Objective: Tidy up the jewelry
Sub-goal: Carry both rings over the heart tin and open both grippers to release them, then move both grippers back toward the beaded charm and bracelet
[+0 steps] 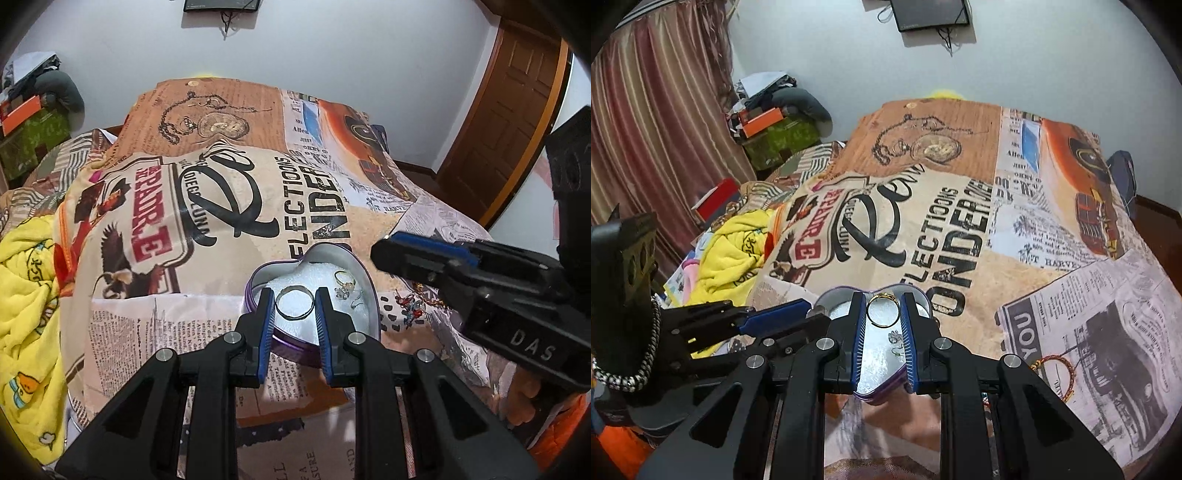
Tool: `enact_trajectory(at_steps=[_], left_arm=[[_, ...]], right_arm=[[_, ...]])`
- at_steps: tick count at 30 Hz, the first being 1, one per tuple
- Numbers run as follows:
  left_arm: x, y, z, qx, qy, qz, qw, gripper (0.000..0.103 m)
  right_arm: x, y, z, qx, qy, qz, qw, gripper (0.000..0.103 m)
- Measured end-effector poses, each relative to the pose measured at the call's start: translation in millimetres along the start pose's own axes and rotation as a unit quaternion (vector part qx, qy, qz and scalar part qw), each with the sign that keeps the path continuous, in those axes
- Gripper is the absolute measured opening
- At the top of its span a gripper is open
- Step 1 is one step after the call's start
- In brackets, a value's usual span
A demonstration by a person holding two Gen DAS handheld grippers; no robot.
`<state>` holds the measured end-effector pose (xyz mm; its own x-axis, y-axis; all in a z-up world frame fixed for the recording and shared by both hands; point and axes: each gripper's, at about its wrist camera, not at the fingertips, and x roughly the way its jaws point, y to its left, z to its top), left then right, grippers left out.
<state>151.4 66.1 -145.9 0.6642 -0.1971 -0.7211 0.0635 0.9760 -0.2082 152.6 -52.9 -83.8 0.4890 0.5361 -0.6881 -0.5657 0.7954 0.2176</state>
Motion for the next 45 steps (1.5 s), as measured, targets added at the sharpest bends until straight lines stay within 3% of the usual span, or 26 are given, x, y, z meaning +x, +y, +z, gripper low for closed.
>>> enact_trajectory(at_steps=[6, 23, 26, 29, 45], left_arm=[[6, 3, 2, 0.002, 0.005, -0.005, 1.0000, 0.021], [-19, 25, 5, -0.024, -0.021, 0.030, 0.9990, 0.021], [-24, 25, 5, -0.023, -0.024, 0.037, 0.9988, 0.021], [-28, 24, 6, -0.023, -0.027, 0.042, 0.9985, 0.022], [-46, -18, 13, 0.004, -0.036, 0.040, 0.9986, 0.025]], right_arm=[[9, -1, -2, 0.000, 0.011, 0.001, 1.000, 0.017], [26, 11, -9, -0.023, 0.044, 0.004, 0.999, 0.017], [25, 13, -9, -0.031, 0.049, -0.006, 0.998, 0.026], [19, 12, -9, -0.030, 0.041, -0.014, 0.999, 0.034], [-32, -16, -13, -0.008, 0.003, -0.049, 0.999, 0.035]])
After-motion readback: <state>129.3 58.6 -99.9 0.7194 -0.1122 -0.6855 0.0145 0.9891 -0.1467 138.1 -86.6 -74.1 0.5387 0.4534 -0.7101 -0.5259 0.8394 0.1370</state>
